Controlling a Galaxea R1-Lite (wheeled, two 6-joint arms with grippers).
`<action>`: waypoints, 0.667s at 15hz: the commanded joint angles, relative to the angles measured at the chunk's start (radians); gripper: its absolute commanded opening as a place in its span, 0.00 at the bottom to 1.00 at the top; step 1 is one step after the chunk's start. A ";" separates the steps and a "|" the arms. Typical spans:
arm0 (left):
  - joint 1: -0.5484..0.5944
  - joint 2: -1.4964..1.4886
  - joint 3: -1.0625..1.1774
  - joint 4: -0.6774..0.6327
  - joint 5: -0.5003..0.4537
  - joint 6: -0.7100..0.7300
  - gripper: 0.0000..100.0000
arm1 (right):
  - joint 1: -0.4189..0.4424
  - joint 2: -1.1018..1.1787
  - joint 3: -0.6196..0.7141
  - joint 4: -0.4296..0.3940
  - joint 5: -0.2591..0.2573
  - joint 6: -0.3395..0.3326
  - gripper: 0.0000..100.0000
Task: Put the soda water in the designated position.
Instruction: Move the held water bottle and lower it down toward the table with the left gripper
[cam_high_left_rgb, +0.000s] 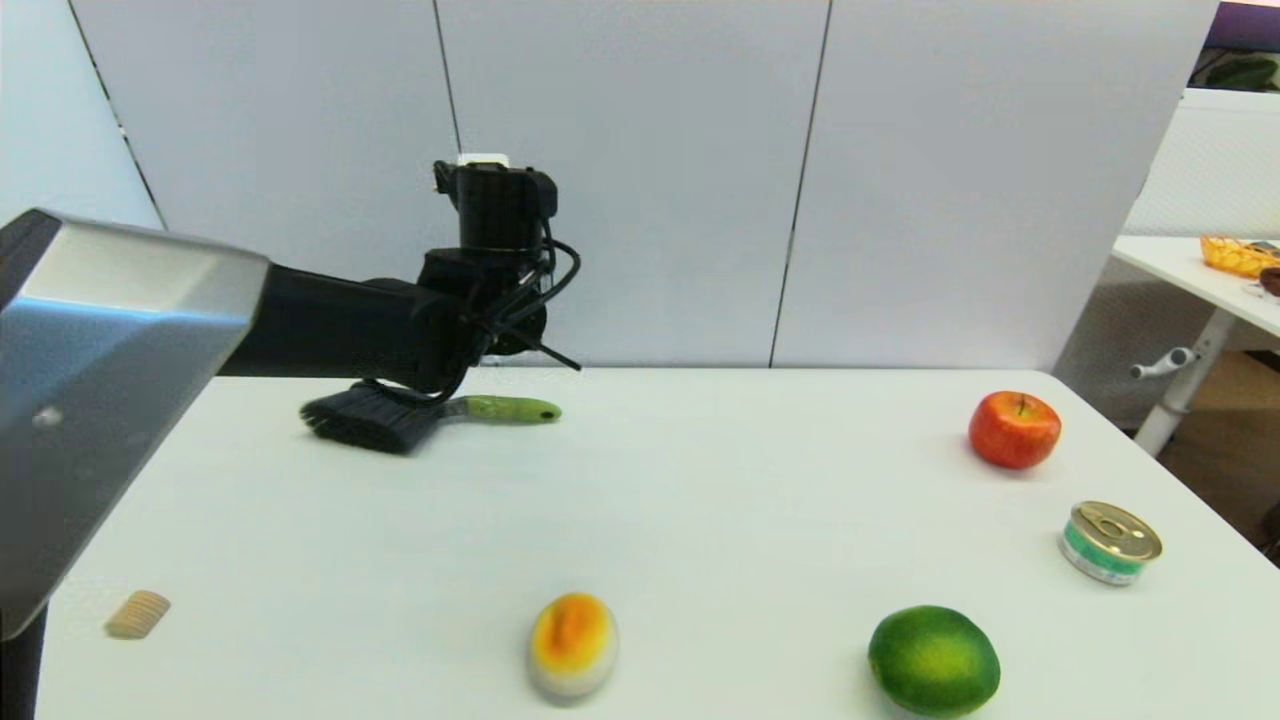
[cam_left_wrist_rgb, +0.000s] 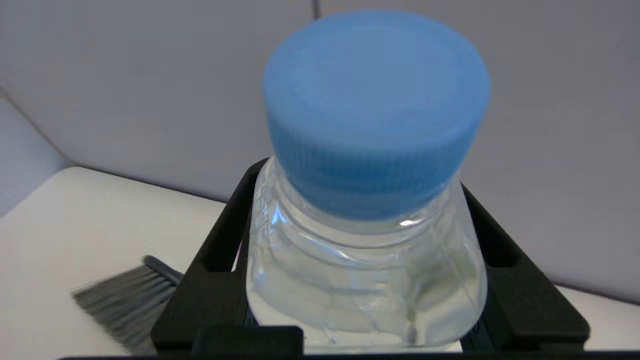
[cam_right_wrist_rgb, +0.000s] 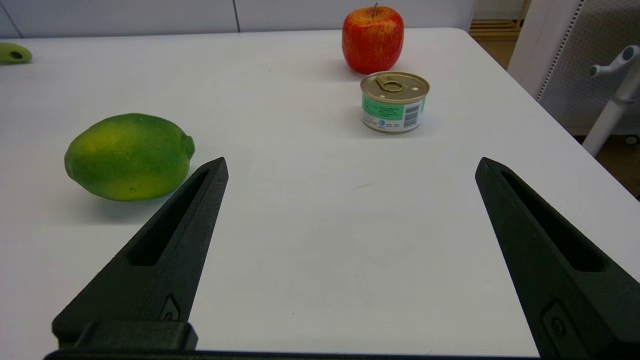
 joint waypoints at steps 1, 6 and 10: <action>0.079 -0.067 0.032 -0.003 -0.007 0.046 0.00 | 0.000 0.000 0.000 0.000 0.000 0.000 1.00; 0.180 -0.105 0.060 -0.007 -0.036 0.055 0.00 | 0.000 0.000 0.000 0.000 0.000 0.000 1.00; 0.273 -0.122 0.084 -0.007 -0.044 0.058 0.00 | 0.000 0.000 0.000 0.000 0.000 0.000 1.00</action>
